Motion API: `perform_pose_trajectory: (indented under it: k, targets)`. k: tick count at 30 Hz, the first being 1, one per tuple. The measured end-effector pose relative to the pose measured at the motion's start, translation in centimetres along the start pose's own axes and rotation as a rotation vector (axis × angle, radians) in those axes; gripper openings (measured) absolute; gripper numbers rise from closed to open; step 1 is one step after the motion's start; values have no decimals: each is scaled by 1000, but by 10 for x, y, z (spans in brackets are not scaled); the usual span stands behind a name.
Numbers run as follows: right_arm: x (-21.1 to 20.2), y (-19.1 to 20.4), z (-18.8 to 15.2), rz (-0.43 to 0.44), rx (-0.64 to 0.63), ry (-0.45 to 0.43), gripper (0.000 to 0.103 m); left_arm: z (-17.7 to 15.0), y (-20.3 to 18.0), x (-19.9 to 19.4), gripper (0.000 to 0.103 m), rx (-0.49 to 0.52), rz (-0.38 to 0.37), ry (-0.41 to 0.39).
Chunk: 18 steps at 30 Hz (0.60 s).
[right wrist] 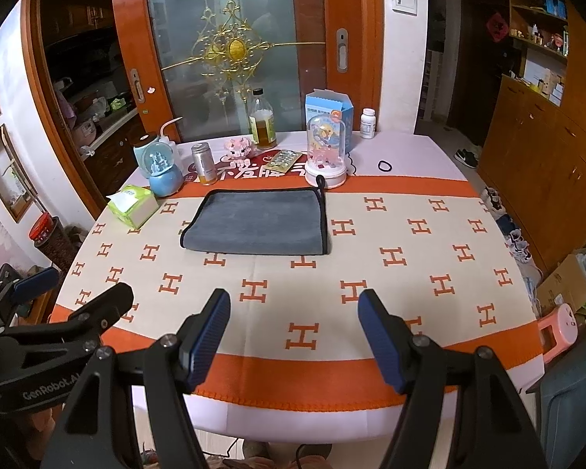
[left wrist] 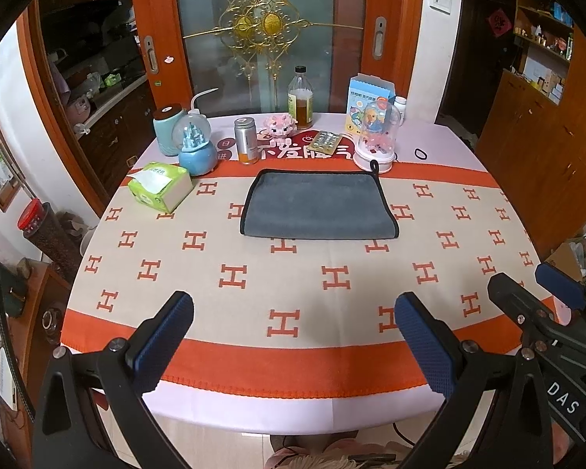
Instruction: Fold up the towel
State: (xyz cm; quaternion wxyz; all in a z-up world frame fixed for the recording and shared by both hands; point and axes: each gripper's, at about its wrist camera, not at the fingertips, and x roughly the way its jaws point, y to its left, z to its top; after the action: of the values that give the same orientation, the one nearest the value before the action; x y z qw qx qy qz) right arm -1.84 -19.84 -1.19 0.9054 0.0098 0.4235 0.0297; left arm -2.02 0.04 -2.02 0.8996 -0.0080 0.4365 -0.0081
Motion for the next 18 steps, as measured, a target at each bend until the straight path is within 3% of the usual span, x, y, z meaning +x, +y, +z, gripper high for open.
perform_pose_trajectory:
  k: [18]
  targets:
    - [-1, 3, -1, 3, -1, -3, 68, 0, 3, -2, 102, 0, 2, 0]
